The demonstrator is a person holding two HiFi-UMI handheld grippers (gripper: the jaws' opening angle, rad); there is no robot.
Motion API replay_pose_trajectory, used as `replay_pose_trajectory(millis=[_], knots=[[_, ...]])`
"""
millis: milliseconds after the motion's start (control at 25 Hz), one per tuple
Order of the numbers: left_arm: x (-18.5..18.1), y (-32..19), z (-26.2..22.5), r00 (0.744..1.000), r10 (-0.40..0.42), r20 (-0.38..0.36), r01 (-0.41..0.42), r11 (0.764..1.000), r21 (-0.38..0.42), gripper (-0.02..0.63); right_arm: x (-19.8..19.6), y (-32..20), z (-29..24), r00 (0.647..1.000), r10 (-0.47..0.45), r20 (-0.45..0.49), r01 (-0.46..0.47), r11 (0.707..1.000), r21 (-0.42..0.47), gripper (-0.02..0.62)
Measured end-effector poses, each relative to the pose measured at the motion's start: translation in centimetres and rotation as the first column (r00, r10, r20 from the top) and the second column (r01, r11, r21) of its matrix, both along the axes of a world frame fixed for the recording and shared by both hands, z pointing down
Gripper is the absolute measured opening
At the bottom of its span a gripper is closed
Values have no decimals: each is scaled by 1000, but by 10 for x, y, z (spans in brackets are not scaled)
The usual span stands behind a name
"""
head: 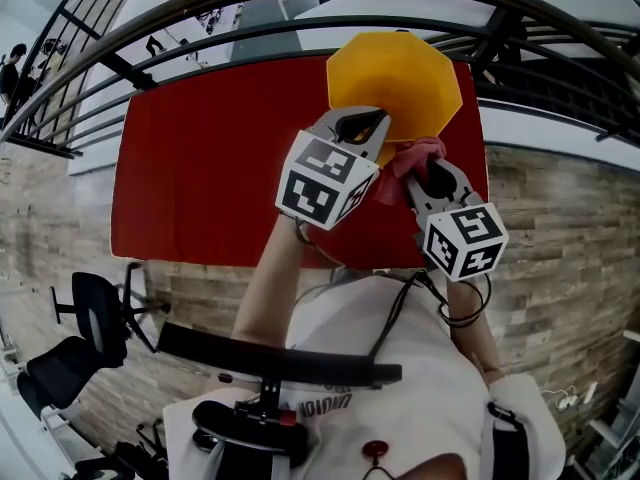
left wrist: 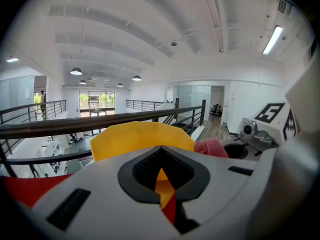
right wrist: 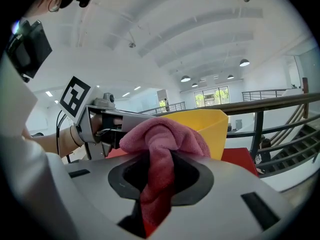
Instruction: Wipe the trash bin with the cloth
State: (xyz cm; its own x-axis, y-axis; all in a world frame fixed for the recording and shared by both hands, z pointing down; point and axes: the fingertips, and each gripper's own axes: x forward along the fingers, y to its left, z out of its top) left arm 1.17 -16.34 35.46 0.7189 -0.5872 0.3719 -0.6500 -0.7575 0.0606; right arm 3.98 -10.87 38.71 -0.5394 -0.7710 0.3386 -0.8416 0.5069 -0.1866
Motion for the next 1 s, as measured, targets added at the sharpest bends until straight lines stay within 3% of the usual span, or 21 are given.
replay_pose_trajectory(millis=[200, 1000], knots=[[1, 2, -1, 1000, 7, -4, -7, 1000, 18, 3, -1, -2, 8, 1000, 3, -28, -3, 1000, 1, 100], [2, 0, 0, 1000, -2, -9, 3, 999, 34, 3, -6, -11, 101, 988, -53, -147, 24, 980, -196, 100]])
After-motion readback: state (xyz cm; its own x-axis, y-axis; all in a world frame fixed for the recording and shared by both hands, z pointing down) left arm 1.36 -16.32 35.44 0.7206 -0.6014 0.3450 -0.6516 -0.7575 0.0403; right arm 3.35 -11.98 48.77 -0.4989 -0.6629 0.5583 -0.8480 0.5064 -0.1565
